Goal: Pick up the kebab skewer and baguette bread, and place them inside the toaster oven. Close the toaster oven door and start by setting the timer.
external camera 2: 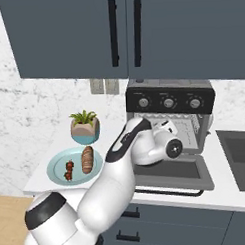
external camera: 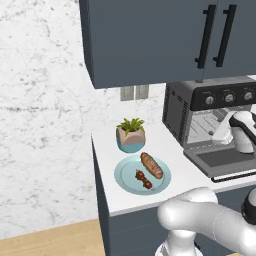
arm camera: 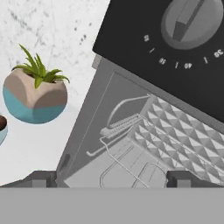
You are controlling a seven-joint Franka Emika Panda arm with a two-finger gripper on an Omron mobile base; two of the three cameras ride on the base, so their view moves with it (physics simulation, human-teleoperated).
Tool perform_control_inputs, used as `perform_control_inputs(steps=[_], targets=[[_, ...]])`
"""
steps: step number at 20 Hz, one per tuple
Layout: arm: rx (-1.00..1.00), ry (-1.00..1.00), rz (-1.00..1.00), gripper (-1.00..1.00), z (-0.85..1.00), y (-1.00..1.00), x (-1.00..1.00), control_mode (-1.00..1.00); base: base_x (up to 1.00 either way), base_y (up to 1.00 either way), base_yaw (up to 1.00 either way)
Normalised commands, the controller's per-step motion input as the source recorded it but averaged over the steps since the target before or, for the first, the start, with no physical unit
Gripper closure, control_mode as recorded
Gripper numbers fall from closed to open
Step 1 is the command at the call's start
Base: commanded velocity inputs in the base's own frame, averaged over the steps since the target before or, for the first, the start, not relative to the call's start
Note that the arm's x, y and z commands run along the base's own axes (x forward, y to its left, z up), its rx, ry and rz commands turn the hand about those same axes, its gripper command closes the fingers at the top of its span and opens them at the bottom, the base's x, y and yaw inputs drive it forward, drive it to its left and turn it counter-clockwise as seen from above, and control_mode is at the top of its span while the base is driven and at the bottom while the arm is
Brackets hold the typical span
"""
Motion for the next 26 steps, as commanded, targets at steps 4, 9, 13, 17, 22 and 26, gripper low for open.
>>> perform_control_inputs(steps=[4, 9, 13, 17, 22, 26], targets=[[0.00, -0.09, 0.00, -1.00, -0.08, -0.04, 0.31, -1.00, 0.00, 0.00, 0.00], [-0.01, -0.01, 0.00, -1.00, -0.12, -0.16, 0.10, -1.00, 0.00, 0.00, 0.00], [-0.01, 0.00, 0.00, -1.00, -0.03, -0.27, 0.21, -1.00, 0.00, 0.00, 0.00], [-0.04, 0.00, -0.02, -1.00, -0.09, -0.21, 0.25, -1.00, 0.00, 0.00, 0.00], [-0.06, 0.00, -0.03, -1.00, -0.24, -0.14, 0.24, -1.00, 0.00, 0.00, 0.00], [-0.06, 0.00, -0.04, -1.00, -0.21, -0.01, 0.34, -1.00, 0.00, 0.00, 0.00]])
